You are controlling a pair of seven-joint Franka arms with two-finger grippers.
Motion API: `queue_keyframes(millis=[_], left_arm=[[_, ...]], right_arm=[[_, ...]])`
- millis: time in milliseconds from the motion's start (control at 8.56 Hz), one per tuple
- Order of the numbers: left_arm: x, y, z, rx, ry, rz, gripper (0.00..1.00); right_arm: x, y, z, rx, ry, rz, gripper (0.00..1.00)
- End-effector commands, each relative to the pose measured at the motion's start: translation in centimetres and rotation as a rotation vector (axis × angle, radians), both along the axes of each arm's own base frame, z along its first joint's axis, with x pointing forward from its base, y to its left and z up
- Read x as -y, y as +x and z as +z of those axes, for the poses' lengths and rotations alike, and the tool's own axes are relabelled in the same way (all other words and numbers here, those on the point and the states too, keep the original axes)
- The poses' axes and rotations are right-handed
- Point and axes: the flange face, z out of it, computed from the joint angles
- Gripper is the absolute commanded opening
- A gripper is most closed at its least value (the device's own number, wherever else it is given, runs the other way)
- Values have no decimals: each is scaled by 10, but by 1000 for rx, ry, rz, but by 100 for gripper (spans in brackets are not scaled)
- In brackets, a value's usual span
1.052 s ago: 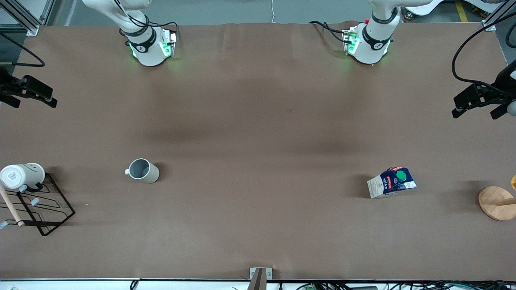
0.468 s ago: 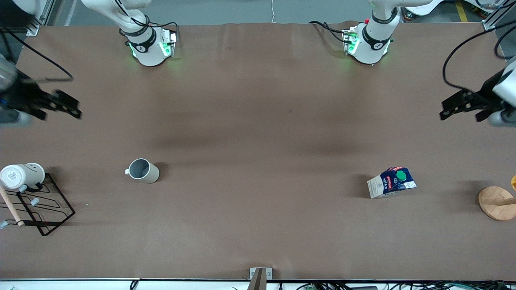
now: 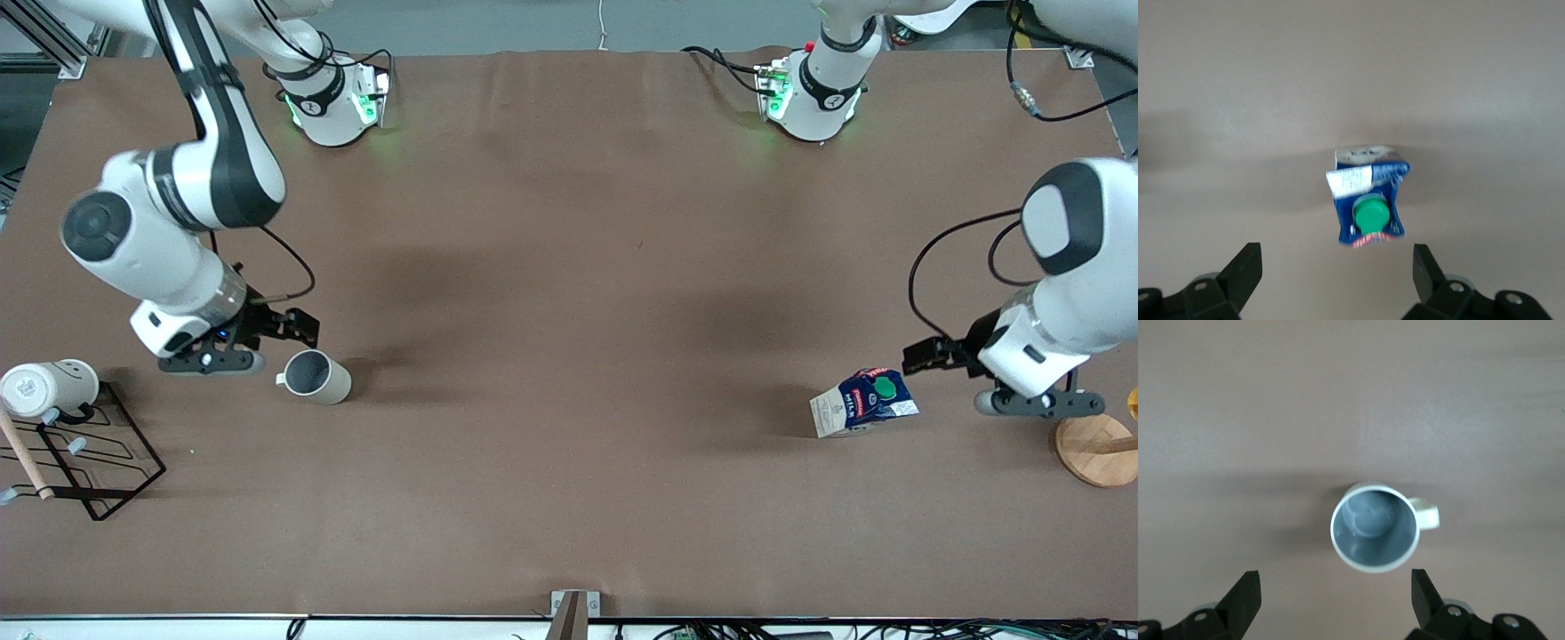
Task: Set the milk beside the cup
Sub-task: 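Reach the right gripper to the white mug while the left gripper reaches the carton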
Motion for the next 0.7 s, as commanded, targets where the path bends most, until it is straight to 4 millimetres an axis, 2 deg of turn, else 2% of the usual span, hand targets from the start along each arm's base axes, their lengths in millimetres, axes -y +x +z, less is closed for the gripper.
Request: queue_keyframes(millis=[0, 117, 351, 468, 584], left_arm=[[18, 14, -30, 23, 7, 29, 100], [22, 18, -47, 24, 36, 36, 100], [29, 12, -68, -2, 42, 31, 100], [27, 10, -77, 0, 63, 20, 100], [27, 8, -85, 9, 62, 19, 100]], right_arm=[[-11, 6, -53, 20, 8, -8, 99], [-21, 6, -81, 39, 6, 5, 99], [-20, -4, -102, 25, 0, 5, 99], [-20, -6, -107, 17, -1, 5, 89], [-20, -5, -108, 16, -2, 5, 51]])
